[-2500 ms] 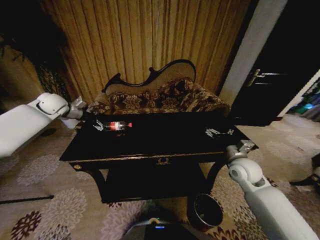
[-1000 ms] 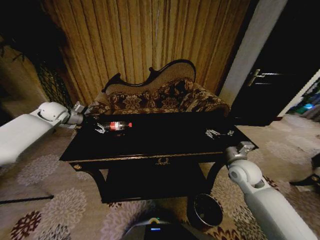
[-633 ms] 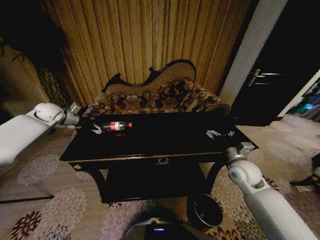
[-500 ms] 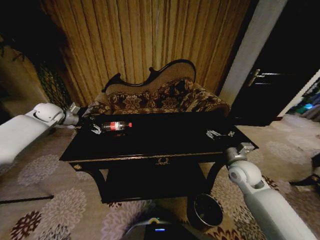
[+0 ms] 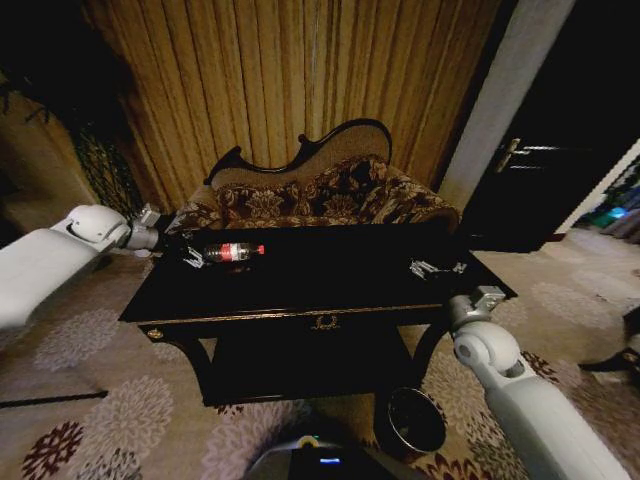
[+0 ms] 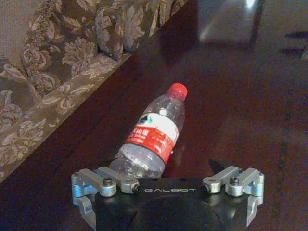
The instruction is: Move to the front of the table and place the trash on the table into the trash bin.
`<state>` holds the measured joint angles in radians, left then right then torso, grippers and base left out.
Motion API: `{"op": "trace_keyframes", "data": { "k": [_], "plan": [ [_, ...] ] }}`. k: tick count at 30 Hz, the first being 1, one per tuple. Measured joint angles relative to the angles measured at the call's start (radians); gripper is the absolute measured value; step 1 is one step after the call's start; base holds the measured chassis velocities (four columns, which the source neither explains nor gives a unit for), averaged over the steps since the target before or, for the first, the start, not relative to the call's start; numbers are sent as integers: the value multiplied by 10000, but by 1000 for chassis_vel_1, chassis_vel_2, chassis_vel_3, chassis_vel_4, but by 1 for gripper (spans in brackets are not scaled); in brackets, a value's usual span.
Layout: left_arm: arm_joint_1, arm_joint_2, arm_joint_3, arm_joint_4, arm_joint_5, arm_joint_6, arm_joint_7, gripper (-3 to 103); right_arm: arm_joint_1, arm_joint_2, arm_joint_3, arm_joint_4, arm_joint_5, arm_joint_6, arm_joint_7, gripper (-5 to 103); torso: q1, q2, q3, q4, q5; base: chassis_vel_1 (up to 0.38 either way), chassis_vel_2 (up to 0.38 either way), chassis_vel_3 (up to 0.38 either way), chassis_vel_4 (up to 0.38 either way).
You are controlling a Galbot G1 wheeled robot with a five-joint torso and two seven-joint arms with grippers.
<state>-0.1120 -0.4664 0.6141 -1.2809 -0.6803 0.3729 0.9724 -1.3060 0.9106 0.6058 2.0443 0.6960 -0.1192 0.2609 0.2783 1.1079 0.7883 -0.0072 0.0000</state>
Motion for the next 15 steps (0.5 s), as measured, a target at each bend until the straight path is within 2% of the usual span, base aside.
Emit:
{"op": "trace_keyframes", "data": {
  "k": [15],
  "plan": [
    [761,217,-814,-493,-668,580,-419,100,3,52,-99,-43,-135,118,-10,100,0,0,0,3,-2,0,0,0,0]
  ]
}}
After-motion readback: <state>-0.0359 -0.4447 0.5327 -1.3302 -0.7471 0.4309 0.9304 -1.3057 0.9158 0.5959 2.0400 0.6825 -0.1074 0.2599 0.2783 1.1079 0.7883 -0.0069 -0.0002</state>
